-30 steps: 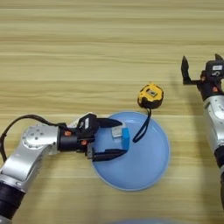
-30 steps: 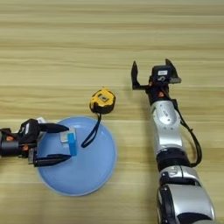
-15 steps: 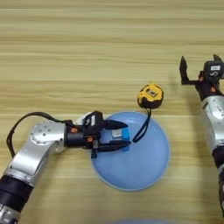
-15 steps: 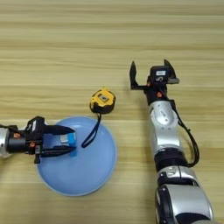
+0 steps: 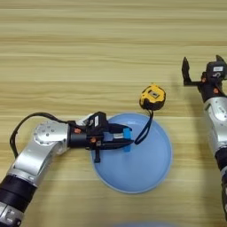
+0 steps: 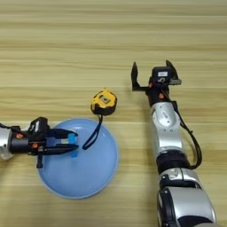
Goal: Move the objects on the table
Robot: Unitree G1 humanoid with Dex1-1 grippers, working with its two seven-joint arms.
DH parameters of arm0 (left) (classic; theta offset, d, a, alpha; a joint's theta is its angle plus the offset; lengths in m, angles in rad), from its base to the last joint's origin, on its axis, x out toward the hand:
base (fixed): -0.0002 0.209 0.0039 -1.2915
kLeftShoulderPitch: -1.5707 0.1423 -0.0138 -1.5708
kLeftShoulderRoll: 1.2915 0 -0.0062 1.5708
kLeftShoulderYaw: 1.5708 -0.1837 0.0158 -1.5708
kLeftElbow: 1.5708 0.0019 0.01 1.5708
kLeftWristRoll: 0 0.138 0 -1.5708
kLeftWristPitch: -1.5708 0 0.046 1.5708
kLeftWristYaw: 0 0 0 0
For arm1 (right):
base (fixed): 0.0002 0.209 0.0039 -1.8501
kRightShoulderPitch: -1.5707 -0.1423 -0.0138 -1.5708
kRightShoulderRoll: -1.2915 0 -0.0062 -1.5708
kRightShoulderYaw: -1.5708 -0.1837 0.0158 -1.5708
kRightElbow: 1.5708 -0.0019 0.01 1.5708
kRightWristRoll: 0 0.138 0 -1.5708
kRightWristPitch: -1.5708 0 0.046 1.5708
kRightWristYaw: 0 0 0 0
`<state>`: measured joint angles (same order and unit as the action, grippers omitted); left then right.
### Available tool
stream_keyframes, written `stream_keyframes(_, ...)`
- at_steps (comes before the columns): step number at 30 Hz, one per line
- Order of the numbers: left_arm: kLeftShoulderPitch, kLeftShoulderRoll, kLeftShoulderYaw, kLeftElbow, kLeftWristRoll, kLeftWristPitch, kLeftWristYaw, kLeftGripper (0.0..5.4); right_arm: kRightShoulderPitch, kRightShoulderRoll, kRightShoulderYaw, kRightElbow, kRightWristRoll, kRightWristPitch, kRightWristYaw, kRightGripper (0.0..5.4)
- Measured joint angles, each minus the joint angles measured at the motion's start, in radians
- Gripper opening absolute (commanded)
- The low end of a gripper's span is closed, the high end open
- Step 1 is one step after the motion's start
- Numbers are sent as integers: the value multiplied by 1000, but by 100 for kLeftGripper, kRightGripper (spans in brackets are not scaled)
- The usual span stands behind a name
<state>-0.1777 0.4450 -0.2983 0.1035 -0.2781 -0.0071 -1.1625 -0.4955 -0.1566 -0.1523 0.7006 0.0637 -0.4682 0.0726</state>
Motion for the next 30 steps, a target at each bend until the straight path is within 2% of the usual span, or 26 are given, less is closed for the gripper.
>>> stream_keyframes(14,-3,0,0,5,0,-1,0,133,0,0,0,0,0,0,0,540)
stream_keyframes(16,-3,-1,0,5,0,-1,1,173,0,0,0,0,0,0,1,540)
stream_keyframes(30,-2,0,-1,6,3,-1,-1,302,0,0,0,0,1,0,1,540)
